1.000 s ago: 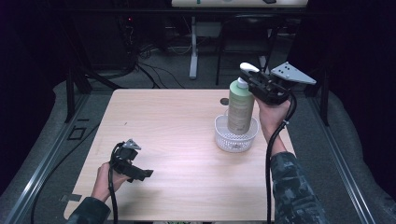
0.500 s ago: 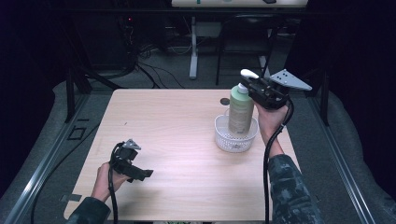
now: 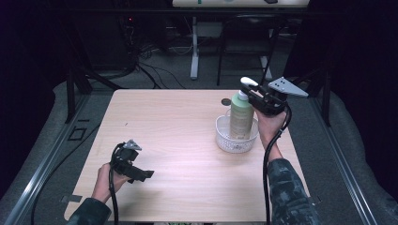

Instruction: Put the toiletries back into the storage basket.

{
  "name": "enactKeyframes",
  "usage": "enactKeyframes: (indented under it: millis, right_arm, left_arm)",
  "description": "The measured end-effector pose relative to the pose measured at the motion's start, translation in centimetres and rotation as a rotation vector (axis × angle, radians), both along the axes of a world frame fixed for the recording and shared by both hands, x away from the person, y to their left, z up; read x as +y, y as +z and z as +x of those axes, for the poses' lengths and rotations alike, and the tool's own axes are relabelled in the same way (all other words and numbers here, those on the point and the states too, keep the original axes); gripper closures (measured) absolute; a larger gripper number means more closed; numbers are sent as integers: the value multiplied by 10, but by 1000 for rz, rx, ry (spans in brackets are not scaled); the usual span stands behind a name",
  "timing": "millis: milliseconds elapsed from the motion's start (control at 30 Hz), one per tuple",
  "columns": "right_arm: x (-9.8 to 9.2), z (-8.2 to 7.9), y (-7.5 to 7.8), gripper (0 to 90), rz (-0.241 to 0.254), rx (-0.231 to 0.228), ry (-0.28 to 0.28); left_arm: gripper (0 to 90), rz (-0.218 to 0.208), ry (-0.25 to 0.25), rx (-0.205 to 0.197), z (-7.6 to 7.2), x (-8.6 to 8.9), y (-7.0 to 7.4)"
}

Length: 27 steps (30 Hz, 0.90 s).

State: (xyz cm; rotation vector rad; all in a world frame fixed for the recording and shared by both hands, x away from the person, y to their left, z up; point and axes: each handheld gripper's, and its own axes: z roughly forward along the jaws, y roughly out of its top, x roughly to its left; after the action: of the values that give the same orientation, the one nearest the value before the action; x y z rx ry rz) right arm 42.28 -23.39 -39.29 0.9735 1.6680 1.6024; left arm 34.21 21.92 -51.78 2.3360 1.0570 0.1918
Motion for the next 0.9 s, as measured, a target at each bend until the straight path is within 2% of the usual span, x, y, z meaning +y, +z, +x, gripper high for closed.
enactKeyframes:
  millis: [200, 433, 900]
  right_arm:
    - [1, 1, -8, 670, 2, 8, 3]
    - [5, 2, -16, 670, -21, 21, 11]
    - [7, 0, -30, 670, -22, 40, 20]
  left_arm:
    - [0, -1, 2, 0, 0, 0, 0]
    - [0, -1, -2, 1, 0, 0, 0]
    - [0, 3, -1, -3, 0, 0, 0]
